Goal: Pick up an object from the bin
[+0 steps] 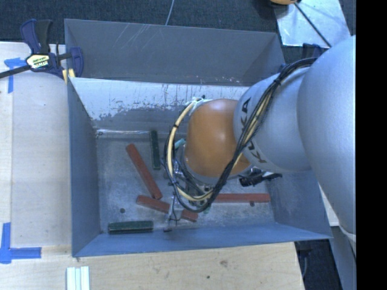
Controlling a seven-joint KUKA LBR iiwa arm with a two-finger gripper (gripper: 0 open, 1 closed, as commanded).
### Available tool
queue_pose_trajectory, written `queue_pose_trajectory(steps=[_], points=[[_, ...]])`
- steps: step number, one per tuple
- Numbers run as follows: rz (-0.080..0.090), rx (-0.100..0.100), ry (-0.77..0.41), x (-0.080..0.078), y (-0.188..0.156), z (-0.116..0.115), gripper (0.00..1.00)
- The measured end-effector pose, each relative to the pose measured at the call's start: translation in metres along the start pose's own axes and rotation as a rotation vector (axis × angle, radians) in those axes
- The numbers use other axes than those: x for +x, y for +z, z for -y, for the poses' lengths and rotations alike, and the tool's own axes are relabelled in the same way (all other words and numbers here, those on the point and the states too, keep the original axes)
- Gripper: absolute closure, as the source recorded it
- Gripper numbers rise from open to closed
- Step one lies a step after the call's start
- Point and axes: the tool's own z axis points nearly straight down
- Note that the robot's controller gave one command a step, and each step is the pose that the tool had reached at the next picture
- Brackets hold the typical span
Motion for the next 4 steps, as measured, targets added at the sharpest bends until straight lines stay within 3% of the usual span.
queue_pose_trajectory(steps=[1,2,3,4], points=[[0.002,0.001,0.134,0.000,-0.010,0.017,0.00],[0.003,-0.001,0.202,0.004,0.002,0.013,0.00],[0.003,0.000,0.186,0.010,0.024,0.028,1.00],[0.003,0.000,0.186,0.010,0.024,0.028,1.00]])
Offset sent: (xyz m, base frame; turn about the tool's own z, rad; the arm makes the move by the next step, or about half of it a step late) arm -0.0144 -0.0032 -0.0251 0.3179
